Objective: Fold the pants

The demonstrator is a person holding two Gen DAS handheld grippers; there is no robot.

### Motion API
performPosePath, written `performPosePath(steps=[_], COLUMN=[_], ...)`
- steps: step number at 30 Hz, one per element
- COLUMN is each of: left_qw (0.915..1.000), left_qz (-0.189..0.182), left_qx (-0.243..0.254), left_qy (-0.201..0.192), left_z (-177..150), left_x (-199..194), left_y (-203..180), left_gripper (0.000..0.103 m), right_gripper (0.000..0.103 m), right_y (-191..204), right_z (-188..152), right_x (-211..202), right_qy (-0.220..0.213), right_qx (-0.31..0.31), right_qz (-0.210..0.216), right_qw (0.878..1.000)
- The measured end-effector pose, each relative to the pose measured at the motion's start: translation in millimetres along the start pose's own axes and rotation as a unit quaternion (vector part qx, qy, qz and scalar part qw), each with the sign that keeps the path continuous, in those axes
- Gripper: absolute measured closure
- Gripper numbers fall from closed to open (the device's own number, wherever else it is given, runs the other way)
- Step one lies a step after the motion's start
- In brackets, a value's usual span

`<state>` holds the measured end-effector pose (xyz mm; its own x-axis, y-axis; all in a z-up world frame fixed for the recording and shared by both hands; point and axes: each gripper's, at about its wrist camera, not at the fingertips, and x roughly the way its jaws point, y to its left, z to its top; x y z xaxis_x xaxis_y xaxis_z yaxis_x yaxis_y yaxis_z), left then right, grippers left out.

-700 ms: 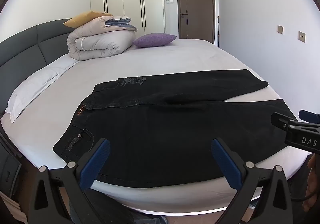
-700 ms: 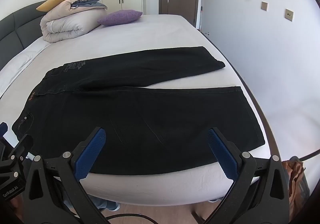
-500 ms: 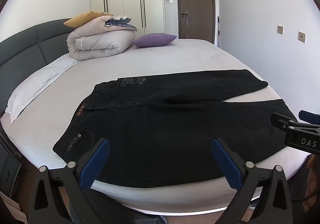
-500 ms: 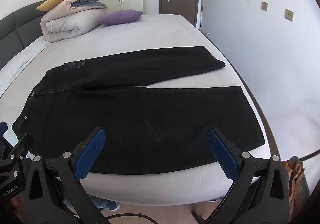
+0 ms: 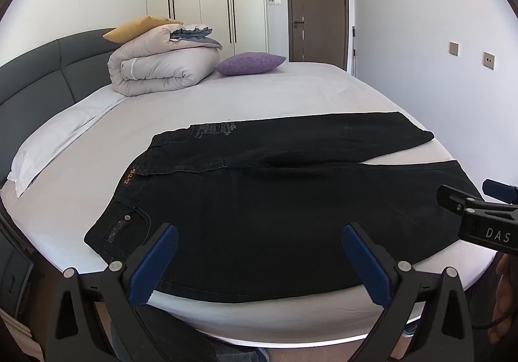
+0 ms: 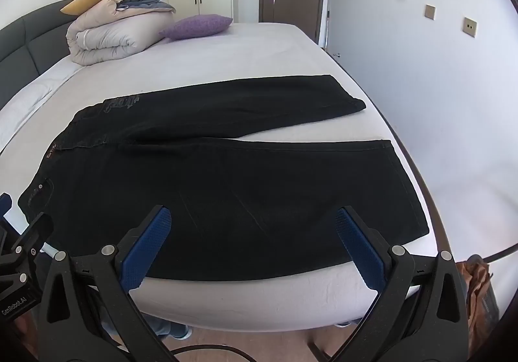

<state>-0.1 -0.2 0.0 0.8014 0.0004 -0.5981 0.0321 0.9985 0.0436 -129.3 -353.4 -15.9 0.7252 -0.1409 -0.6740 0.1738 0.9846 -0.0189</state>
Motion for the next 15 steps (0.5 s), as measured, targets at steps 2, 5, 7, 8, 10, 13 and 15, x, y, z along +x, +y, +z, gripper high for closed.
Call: performPosePath(steps=[2,5,7,8,10,13,15], left_qw=[1.0,1.0,1.0,1.0,1.0,1.0,1.0], left_qz=[0.0,0.0,0.0,0.0,0.0,-0.001,-0.001], left_qx=[0.0,0.0,0.0,-0.001,-0.001,-0.001,-0.001], left_qy=[0.0,0.0,0.0,0.001,0.001,0.001,0.001], left_z=[0.0,0.0,0.0,0.0,0.0,0.0,0.0], left_x=[0.0,-0.1,0.0,0.1,0.0,0.0,0.0], left_y=[0.0,-0.1,0.0,0.1,0.0,0.0,0.1], left_gripper=[0.0,0.0,0.0,0.0,0.0,0.0,0.0], right_gripper=[0.0,0.0,0.0,0.0,0.0,0.0,0.0], right_y=[0.6,-0.3,-0.7,-0.8,-0.5,1.6,2.5], right_z=[-0.1,0.3,-0.3,-0.4,-0.6,-2.0,-2.5], right_x=[0.1,0.4,1.7,1.7,1.7,2.4,2.7], right_qy=[0.0,0.0,0.001,0.001,0.001,0.002,0.003], right_qx=[0.0,0.0,-0.002,-0.002,-0.002,-0.003,-0.003], right_qz=[0.0,0.0,0.001,0.001,0.001,0.001,0.001], right_qw=[1.0,1.0,1.0,1.0,1.0,1.0,1.0])
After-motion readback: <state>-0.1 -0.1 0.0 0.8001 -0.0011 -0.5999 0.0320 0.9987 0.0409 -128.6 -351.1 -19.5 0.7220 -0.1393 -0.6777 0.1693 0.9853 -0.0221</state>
